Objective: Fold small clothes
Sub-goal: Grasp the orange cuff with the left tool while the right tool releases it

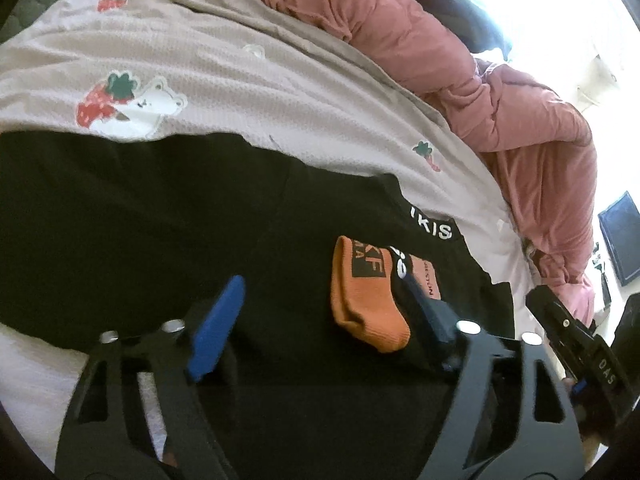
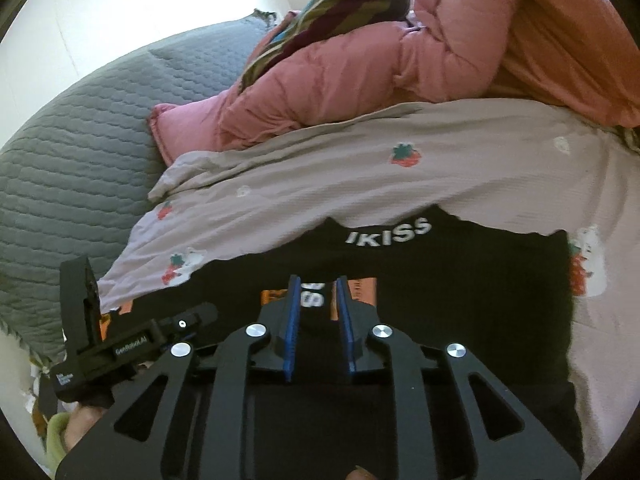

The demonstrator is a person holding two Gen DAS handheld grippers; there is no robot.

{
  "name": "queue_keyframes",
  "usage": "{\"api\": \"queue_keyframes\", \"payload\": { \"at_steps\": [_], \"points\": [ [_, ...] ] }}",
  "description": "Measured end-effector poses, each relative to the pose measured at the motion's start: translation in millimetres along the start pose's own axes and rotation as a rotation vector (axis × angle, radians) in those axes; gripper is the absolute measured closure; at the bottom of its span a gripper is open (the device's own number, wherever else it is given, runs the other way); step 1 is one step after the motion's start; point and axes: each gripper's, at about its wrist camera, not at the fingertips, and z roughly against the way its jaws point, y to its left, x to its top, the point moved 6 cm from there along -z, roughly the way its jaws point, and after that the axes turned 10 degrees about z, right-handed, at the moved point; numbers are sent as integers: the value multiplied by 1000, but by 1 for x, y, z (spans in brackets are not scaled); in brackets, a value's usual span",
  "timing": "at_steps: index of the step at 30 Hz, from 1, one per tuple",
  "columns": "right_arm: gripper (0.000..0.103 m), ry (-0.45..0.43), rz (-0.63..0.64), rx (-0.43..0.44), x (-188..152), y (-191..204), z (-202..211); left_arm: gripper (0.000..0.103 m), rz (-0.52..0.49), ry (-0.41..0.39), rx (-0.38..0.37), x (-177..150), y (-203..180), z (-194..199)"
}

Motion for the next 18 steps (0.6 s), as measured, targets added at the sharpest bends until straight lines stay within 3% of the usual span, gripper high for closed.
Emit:
{"api": "queue_keyframes", "payload": {
  "at_steps": [2,6,7,9,13,14,15,18],
  "points": [
    [79,-6,-6,-21,-3,-8,5,49,13,42,-25,-7,-2,-8],
    [77,-17,-24,-65,-10,-28,17,49,17,111,-66,-26,-13,-21],
    [77,-18,-27,-71,-10,-31,18,49,8,113,-64,-30,-17,-23],
    [76,-25,-27,-88,-12,-38,23,39,8,108,-47,-33,-18,-28],
    [76,-41,-43,-114,-16,-51,32,40,-28,83,-6,-36,-26,-38],
    [76,-44,-49,-119,-17,-54,33,55,-33,76,-4,-36,-27,-37],
    [76,-47,-55,-124,-18,-57,35,86,-49,76,-15,-37,-30,-38],
    [76,-55,-72,-137,-17,-64,39,99,-113,46,2,-35,-36,-38]
  ]
}}
